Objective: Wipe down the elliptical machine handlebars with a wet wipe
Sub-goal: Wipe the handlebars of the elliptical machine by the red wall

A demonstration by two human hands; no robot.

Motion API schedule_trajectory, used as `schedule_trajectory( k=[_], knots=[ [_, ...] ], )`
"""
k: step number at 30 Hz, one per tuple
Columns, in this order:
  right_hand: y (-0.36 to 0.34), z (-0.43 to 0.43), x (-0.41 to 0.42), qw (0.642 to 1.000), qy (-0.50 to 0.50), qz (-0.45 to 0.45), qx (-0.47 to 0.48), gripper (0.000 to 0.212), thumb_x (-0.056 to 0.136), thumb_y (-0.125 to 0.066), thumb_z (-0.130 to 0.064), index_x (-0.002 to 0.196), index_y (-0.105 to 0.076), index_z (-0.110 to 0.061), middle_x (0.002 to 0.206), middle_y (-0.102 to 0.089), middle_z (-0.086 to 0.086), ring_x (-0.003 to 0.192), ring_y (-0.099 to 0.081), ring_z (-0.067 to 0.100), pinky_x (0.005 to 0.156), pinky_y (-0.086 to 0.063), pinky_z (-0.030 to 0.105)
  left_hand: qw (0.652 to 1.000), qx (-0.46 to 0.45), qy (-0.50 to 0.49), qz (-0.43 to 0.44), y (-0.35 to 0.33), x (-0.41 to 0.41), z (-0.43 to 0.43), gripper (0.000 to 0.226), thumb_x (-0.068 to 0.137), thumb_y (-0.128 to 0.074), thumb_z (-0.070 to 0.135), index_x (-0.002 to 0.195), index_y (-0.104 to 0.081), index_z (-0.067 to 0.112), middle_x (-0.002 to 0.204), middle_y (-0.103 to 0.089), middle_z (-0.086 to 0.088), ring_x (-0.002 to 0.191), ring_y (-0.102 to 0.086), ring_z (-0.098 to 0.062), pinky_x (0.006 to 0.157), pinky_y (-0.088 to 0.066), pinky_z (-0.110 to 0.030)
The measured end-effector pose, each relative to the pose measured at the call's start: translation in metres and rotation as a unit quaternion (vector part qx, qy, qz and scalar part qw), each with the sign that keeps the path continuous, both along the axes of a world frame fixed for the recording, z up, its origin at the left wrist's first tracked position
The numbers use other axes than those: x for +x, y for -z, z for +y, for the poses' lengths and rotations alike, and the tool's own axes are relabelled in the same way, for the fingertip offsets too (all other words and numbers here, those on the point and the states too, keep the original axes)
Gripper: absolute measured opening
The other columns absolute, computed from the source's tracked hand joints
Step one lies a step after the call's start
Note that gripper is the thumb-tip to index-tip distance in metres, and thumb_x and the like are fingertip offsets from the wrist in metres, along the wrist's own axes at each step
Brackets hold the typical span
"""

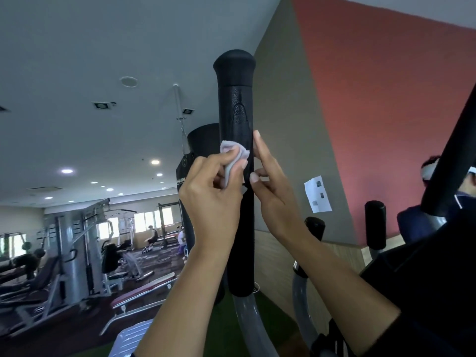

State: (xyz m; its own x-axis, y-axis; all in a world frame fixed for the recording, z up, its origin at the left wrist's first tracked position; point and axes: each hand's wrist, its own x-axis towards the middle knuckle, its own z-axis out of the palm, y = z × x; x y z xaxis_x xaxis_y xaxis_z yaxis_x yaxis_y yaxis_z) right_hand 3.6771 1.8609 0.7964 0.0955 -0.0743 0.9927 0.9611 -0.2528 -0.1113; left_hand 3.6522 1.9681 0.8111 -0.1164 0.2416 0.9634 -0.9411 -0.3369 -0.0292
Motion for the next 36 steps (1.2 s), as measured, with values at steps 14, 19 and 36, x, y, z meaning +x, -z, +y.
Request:
schedule_trajectory(
  k=[14,19,36],
  knots=[
    [0.002,-0.002,-0.003,0.999,-0.039,0.025,0.000,0.065,0.088,-0.044,-0.005,0.143,-0.027,-0.035,0.125,-0.047,-0.026,0.081,-0.047,0.010,0.088,-0.040,0.014,0.999,0.015,-0.006,0.037,-0.011,-0.012,-0.005,0.016,0.078,-0.076,0.013,0.087,-0.068,0.024,0.071,-0.060,0.003,0.061,-0.051,-0.006,0.060,-0.039,-0.011],
    [0.005,-0.002,-0.005,0.999,-0.037,0.033,-0.014,0.067,0.089,-0.043,-0.004,0.143,-0.025,-0.038,0.131,-0.046,-0.023,0.087,-0.045,-0.001,0.092,-0.042,0.021,0.996,0.026,0.035,0.080,0.023,-0.003,0.003,0.026,0.080,-0.075,0.009,0.086,-0.065,0.032,0.073,-0.060,0.010,0.060,-0.050,-0.009,0.057,-0.041,-0.016],
    [0.012,-0.002,-0.010,0.999,0.011,0.035,-0.018,0.060,0.098,-0.043,-0.003,0.146,-0.023,-0.032,0.150,-0.032,-0.019,0.129,-0.041,0.006,0.112,-0.033,0.028,0.994,-0.006,0.070,0.083,0.041,0.011,0.013,0.018,0.080,-0.075,0.012,0.097,-0.071,0.018,0.081,-0.066,0.000,0.067,-0.056,-0.006,0.060,-0.044,-0.018]
  ],
)
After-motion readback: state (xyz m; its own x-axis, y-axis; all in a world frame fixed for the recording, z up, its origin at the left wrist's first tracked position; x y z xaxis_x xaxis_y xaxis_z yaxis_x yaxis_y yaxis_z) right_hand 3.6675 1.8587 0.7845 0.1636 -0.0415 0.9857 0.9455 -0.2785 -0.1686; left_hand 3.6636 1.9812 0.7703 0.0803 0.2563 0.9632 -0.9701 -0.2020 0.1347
